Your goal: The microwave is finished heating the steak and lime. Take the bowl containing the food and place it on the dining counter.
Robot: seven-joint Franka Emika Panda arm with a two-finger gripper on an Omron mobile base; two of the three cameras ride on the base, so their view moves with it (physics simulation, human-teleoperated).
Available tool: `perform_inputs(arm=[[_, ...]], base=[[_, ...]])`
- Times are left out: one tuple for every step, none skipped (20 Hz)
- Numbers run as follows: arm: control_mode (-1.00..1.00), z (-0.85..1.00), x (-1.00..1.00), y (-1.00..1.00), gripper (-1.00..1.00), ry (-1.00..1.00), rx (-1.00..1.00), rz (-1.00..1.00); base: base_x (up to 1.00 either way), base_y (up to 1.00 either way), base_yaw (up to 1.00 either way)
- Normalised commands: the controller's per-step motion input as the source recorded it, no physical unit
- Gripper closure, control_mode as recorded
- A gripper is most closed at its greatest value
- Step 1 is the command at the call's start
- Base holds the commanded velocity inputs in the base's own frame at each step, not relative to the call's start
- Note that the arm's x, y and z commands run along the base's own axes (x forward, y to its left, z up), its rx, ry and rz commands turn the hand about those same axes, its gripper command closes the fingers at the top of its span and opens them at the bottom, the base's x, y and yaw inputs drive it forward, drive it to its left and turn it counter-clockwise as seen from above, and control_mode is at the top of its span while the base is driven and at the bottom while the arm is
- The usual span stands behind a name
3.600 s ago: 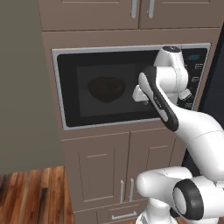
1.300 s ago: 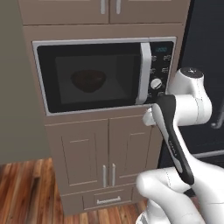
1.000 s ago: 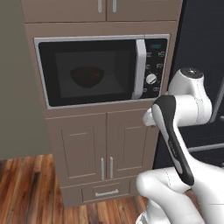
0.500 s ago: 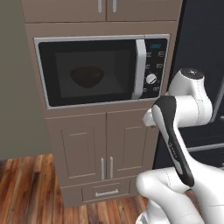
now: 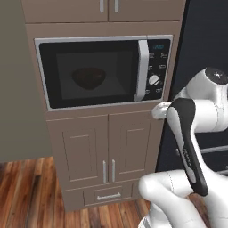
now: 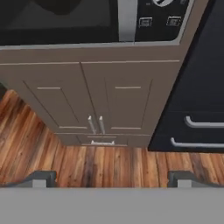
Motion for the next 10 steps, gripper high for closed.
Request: perform_inputs(arm=[[-1.0, 0.34, 0.0, -0.22, -1.0, -0.37, 0.09, -0.07], [-1.0, 0.31, 0.0, -0.16, -1.0, -0.38, 0.07, -0.08], [-1.0, 0.29, 0.0, -0.21, -1.0, -0.37, 0.05, -0.1], [-1.0, 0.28, 0.0, -0.29, -1.0, -0.37, 0.03, -0.12], [-1.0, 0.29, 0.0, -0.34, -1.0, -0.41, 0.0, -0.13], [-1.0, 0.24, 0.0, -0.36, -1.0, -0.4, 0.0, -0.11], [-1.0, 0.2, 0.0, -0.4, -1.0, -0.39, 0.0, -0.1], [-1.0, 0.2, 0.0, -0.4, -1.0, -0.4, 0.0, -0.09], [-1.0, 0.21, -0.01, -0.33, -1.0, -0.44, 0.0, -0.07], [-1.0, 0.21, -0.05, -0.19, -1.0, -0.49, 0.0, -0.04]], base=[[0.0, 0.0, 0.0], [0.0, 0.0, 0.0], [0.0, 0.0, 0.0], [0.0, 0.0, 0.0], [0.0, 0.0, 0.0], [0.0, 0.0, 0.0], [0.0, 0.0, 0.0], [0.0, 0.0, 0.0], [0.0, 0.0, 0.0], [0.0, 0.0, 0.0]])
